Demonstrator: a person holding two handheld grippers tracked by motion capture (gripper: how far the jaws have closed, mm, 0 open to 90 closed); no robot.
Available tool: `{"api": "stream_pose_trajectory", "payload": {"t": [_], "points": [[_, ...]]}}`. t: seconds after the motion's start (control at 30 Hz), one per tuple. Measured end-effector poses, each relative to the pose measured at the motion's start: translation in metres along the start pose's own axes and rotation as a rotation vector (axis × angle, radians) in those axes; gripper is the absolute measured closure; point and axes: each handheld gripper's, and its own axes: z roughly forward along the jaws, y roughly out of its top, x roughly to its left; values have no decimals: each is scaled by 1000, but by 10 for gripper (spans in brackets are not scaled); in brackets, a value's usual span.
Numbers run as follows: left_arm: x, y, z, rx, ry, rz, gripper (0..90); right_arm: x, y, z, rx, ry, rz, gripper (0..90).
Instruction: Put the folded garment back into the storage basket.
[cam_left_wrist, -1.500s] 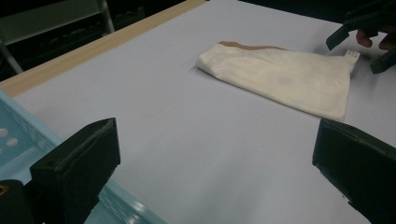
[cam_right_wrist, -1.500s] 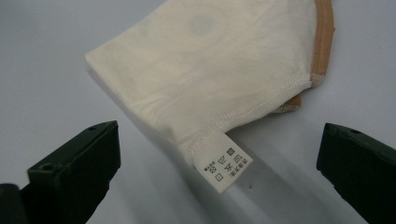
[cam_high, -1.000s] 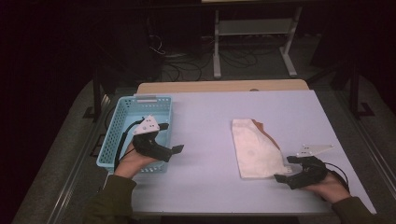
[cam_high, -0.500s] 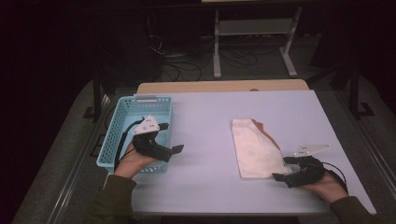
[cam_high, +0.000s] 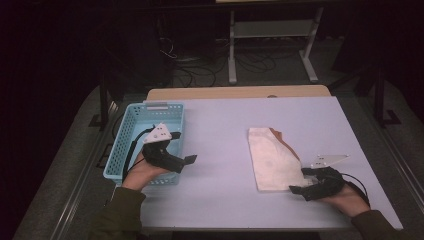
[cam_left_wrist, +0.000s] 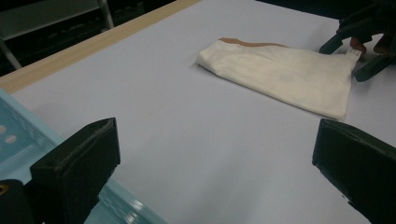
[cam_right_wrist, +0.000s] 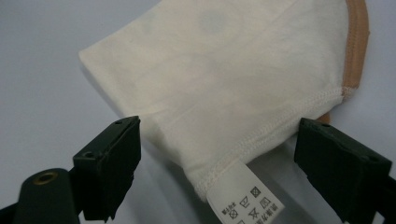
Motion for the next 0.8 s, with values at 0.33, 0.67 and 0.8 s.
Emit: {"api": "stream_pose_trajectory", "payload": {"t": [0.33,0.67,0.8], "points": [[-5,9,7,5,-28,1,0,0,0,1,5,5,-2,142],[-11,17,14,5,-59,13,0,0,0,1,6,5,-5,143],[-14,22,18,-1,-71,14,0,0,0,1,5,4,-2,143]]}}
